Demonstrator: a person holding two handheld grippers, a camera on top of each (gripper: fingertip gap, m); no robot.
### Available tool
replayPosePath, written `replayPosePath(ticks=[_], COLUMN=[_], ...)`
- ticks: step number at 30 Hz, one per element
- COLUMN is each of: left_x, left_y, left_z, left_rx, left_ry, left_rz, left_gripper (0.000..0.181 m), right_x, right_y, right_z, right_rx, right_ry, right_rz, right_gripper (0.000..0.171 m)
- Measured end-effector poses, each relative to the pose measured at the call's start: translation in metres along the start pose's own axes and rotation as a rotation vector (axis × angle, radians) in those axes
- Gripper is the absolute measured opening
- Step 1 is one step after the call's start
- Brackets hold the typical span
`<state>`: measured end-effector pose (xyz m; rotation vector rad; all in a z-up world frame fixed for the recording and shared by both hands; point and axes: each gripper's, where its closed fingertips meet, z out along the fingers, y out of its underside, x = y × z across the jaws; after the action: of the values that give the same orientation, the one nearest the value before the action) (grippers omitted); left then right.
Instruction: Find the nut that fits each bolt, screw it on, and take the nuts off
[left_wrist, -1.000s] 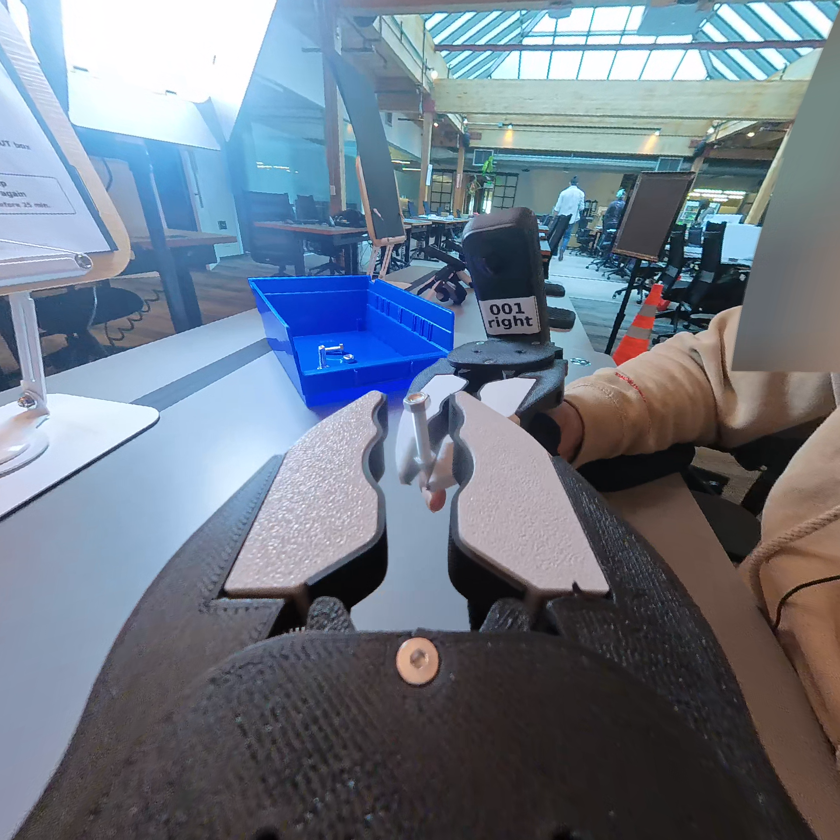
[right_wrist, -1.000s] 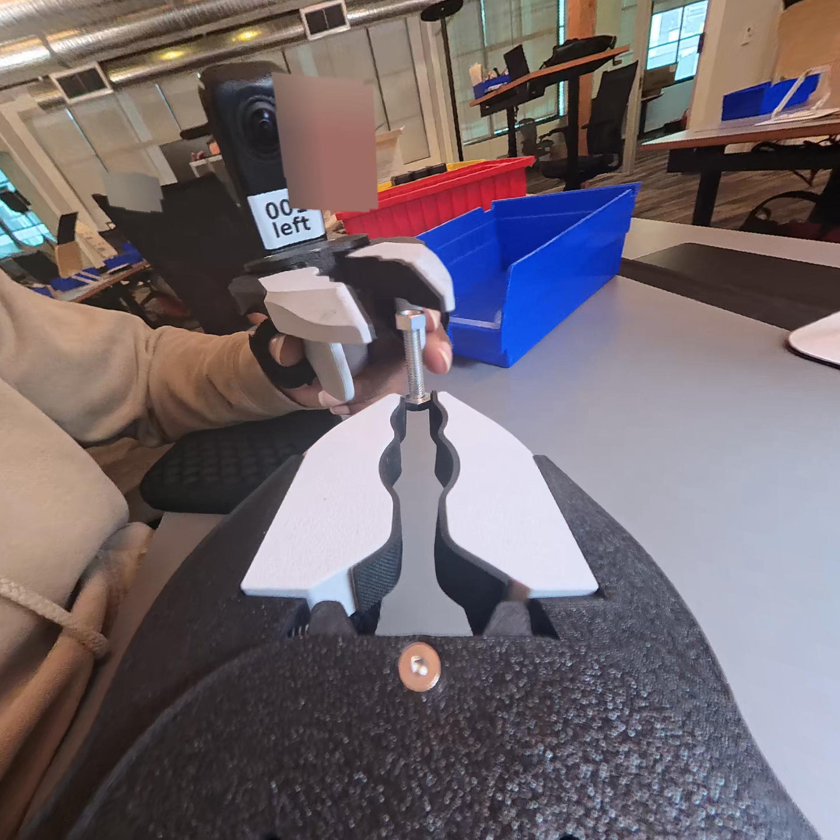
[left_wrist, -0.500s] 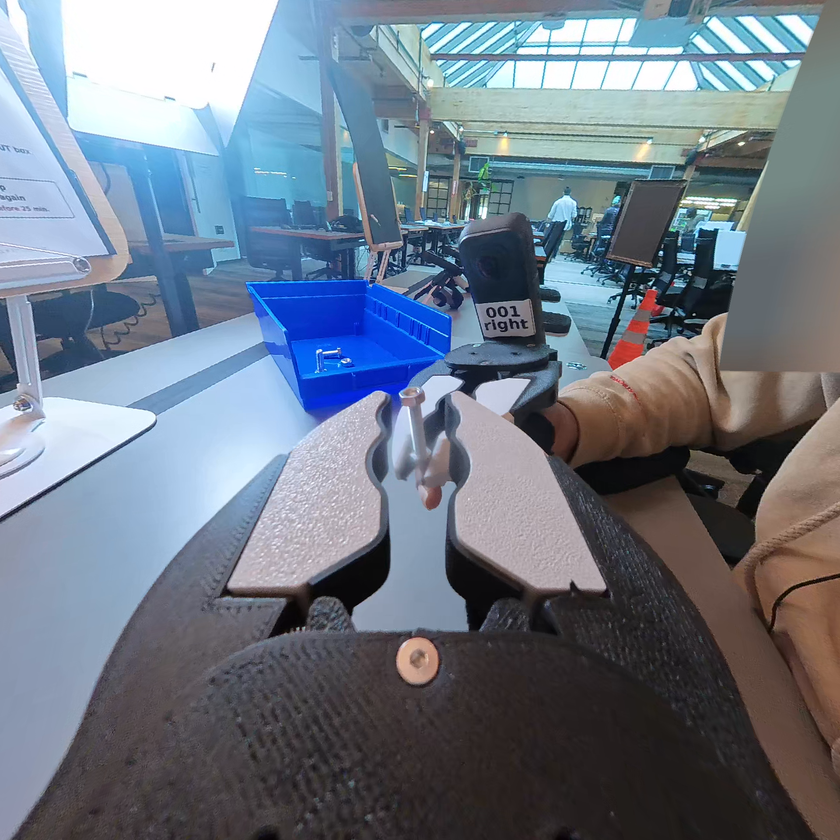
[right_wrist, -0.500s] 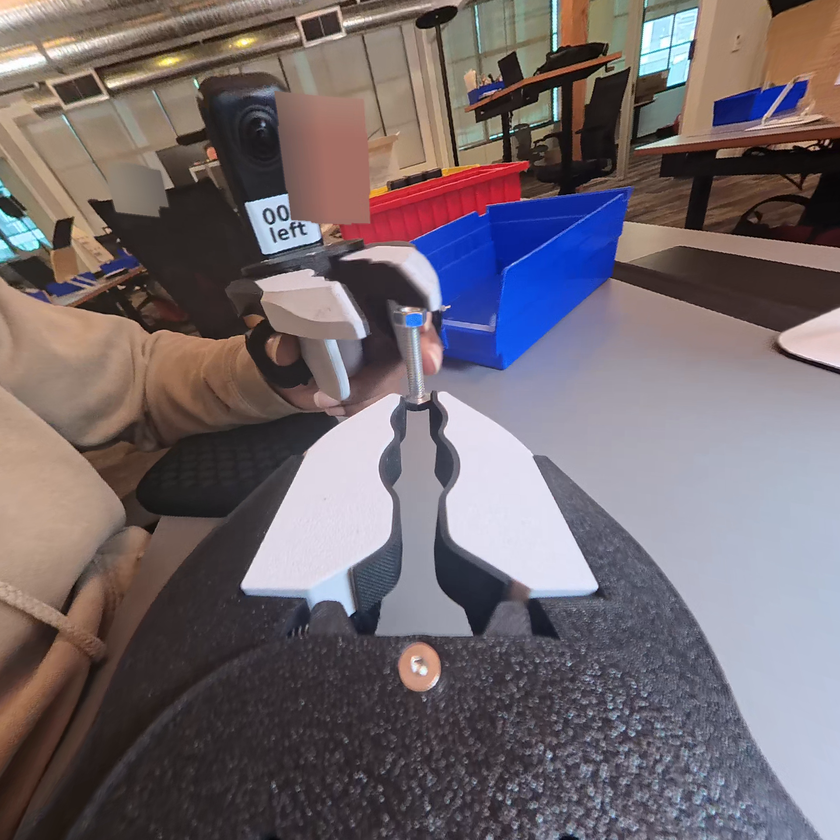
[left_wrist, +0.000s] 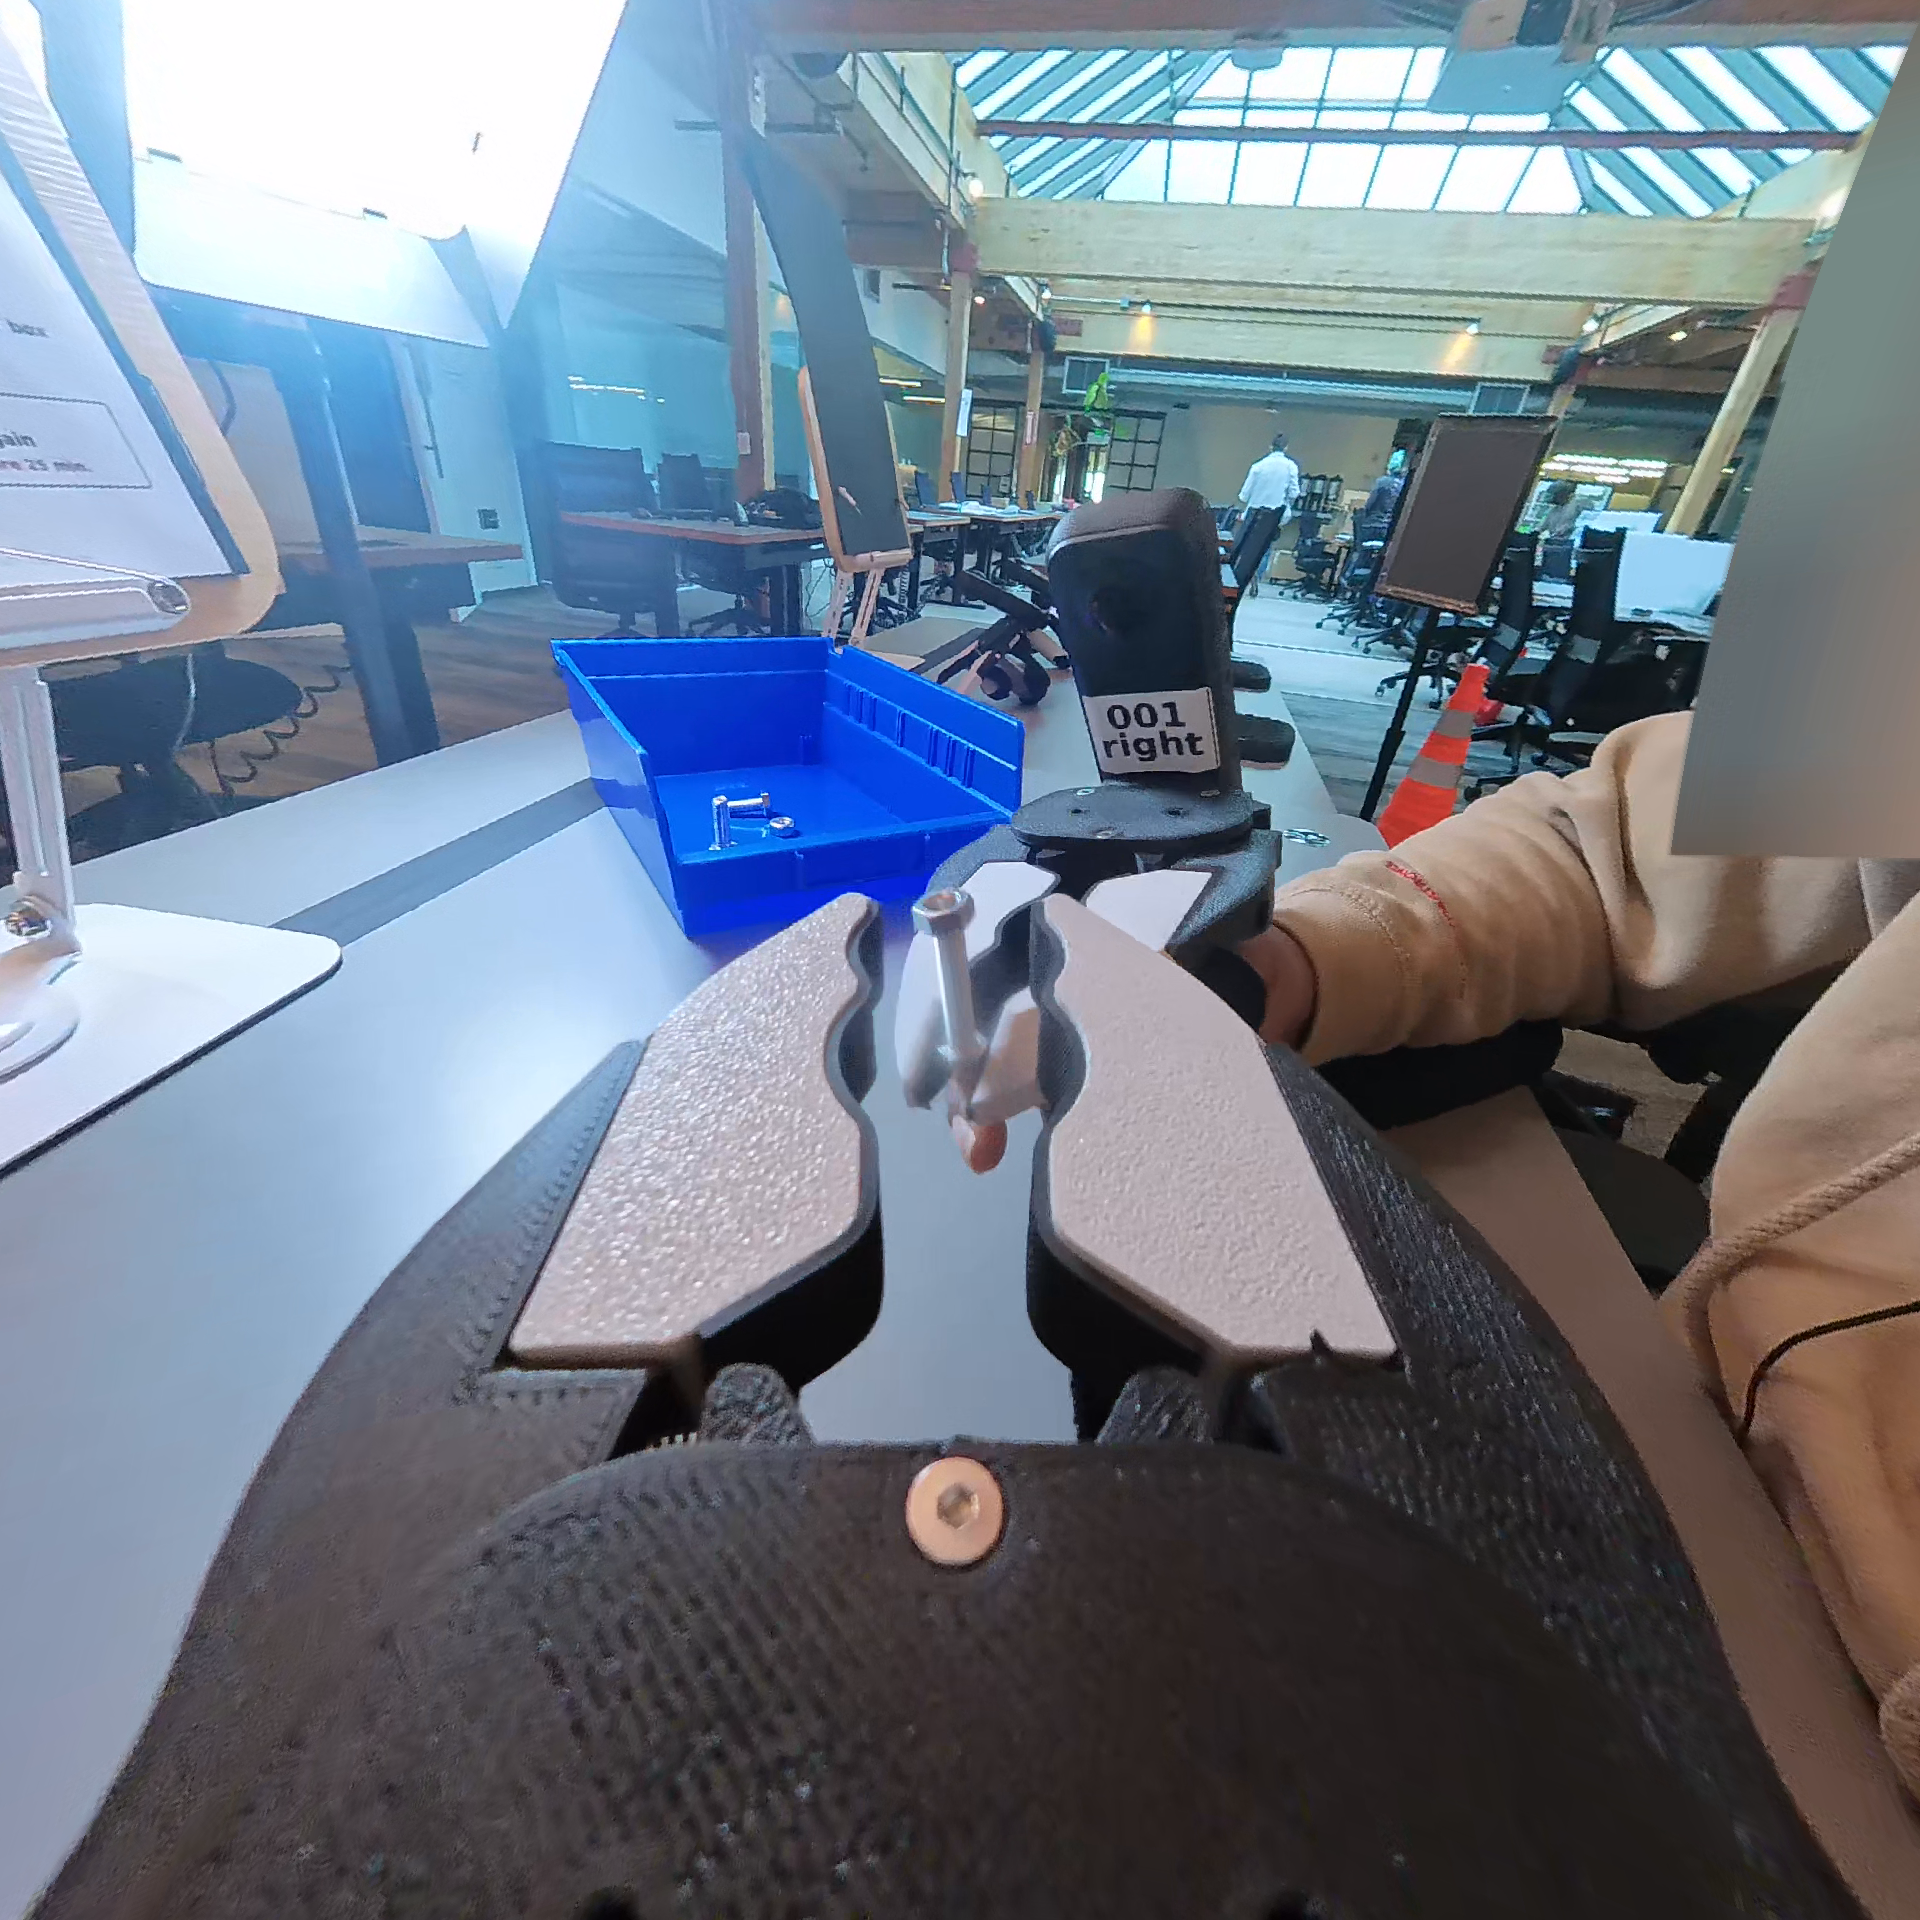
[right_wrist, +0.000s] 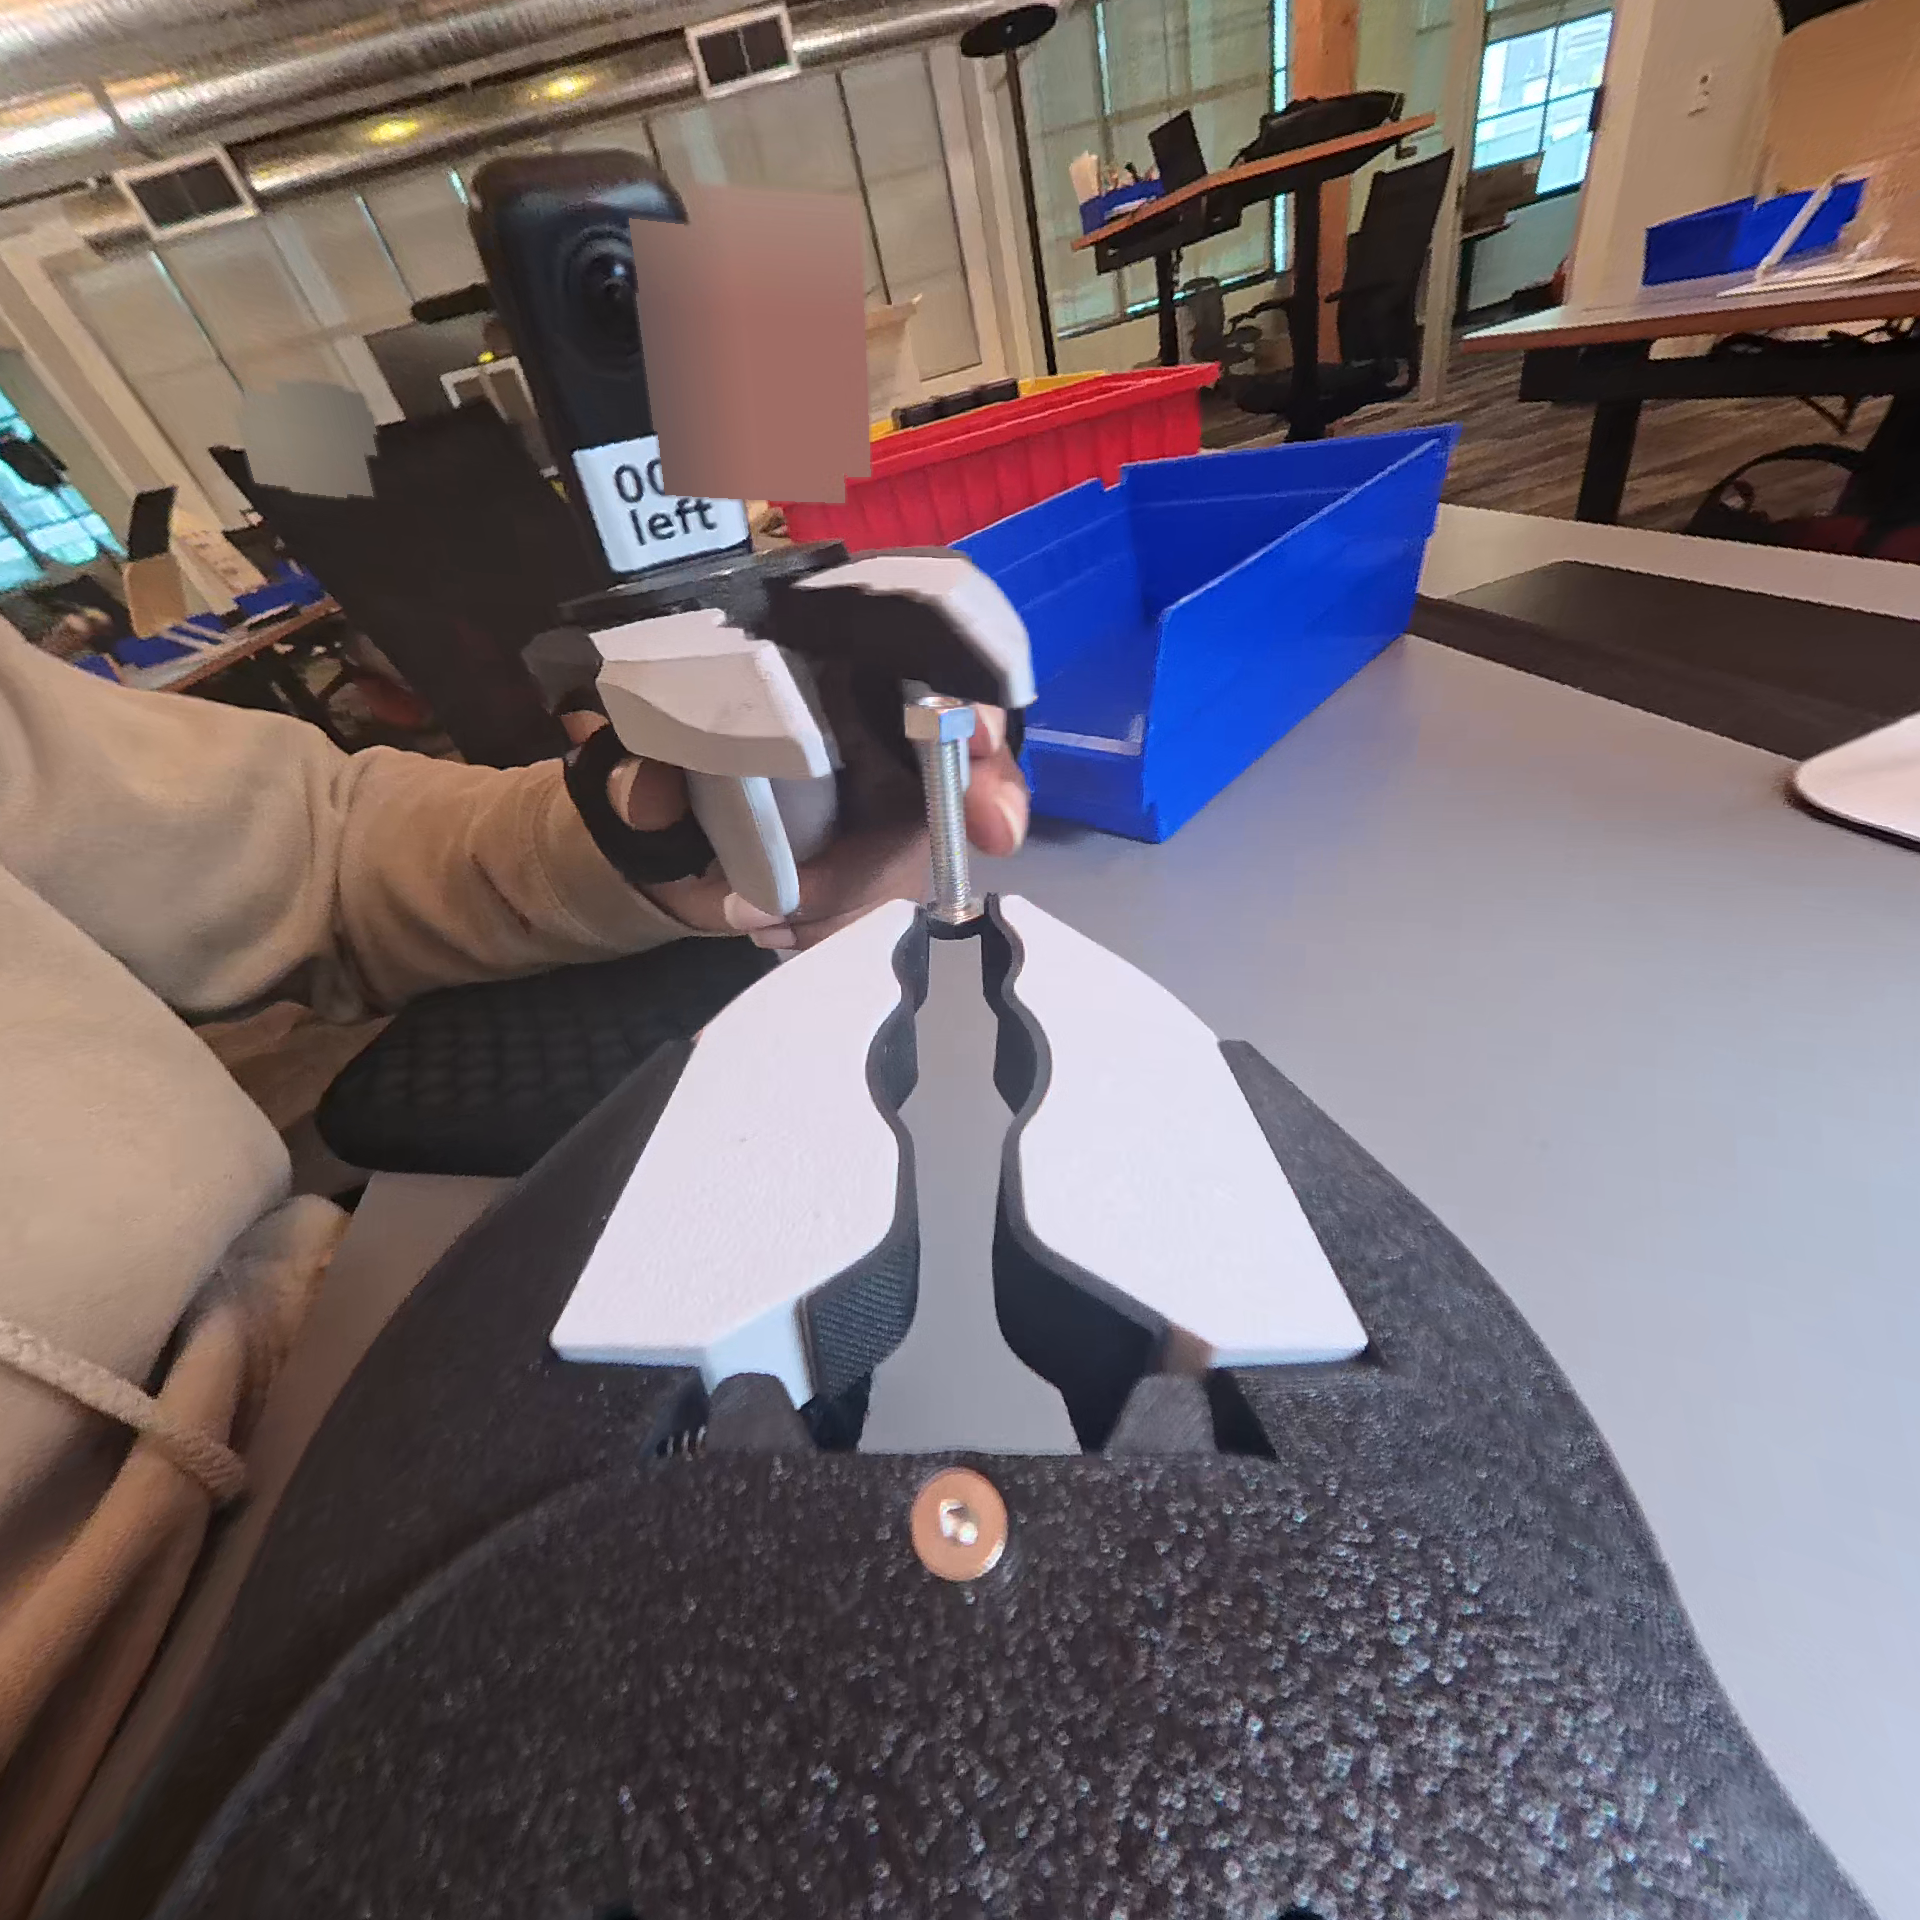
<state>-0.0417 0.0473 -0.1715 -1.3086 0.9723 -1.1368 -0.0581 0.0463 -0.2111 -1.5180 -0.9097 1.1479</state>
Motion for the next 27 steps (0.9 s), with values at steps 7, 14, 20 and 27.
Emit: replayPosePath(ticks=[7,14,20,27], left_x=[0.008,-0.005,-0.021,-0.023], left_y=[-0.003,0.001,0.003,0.017], left_z=[-0.003,-0.003,-0.008,-0.004], left_rx=[0.006,-0.012,-0.004,-0.061], left_ry=[0.056,-0.018,-0.061,-0.071], left_rz=[0.003,0.003,-0.034,-0.022], left_gripper=[0.011,0.015,0.015,0.015], right_x=[0.009,0.006,0.012,0.033], right_y=[-0.005,-0.003,-0.007,-0.023], right_z=[-0.005,-0.003,-0.007,-0.025], right_rx=[0.028,0.021,0.034,0.082], right_ry=[0.035,0.024,0.042,0.117], right_rz=[0.025,0.022,0.026,0.007], right_gripper=[0.01,0.01,0.01,0.01])
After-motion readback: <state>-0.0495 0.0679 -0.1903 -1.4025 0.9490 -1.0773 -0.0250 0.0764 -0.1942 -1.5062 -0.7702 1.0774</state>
